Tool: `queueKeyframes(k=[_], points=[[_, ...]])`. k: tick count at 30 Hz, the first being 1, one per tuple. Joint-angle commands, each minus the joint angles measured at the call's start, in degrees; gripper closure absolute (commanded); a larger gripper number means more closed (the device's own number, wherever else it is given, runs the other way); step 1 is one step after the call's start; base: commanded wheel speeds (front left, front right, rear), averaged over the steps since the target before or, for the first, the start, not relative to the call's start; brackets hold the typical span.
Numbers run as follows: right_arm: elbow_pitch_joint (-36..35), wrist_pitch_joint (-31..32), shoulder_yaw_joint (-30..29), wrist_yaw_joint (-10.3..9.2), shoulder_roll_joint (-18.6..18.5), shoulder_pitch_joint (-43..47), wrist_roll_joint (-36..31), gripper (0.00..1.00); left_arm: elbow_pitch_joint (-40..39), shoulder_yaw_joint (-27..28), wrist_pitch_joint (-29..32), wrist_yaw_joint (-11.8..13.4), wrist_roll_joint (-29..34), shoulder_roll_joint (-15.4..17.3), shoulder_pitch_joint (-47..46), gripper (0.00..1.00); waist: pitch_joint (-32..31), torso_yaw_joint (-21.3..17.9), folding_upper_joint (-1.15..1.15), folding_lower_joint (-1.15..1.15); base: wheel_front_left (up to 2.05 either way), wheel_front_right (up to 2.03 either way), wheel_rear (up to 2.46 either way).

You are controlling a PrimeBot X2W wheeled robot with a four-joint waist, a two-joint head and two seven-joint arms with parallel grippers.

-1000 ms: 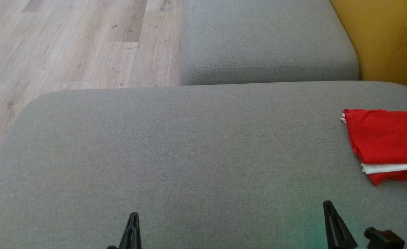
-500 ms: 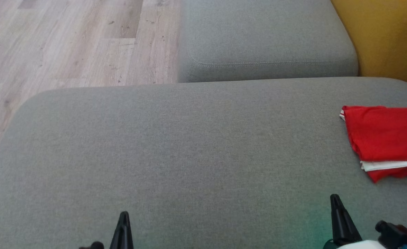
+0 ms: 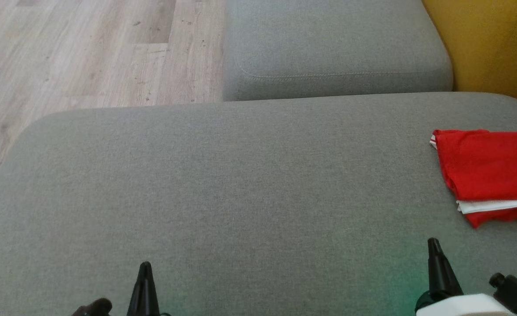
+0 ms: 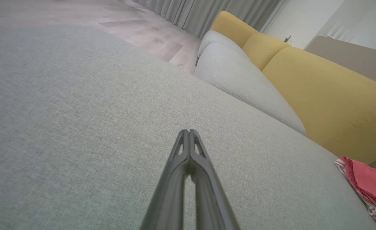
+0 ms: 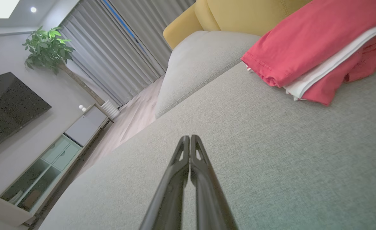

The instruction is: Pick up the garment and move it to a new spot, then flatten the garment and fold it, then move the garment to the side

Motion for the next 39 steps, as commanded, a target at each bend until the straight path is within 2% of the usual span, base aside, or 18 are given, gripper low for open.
queueKeyframes(k=[1,39], points=[[-1.63,0.22,-0.23,-0.01,-1.06,-3.29,1.62,1.0,-1.54,1.73,0.27,-0.58,-1.57,0.54,-3.37,1.0,0.07,-0.05,0.0,0.0,0.0,0.0,0.0],[-0.97,6.03,-3.16,-0.03,-1.44,-8.79,25.71,1.0,-0.35,8.65,5.91,-5.48,-26.5,0.9,-8.5,1.0,2.17,-1.33,0.0,-0.01,0.0,0.0,0.0]])
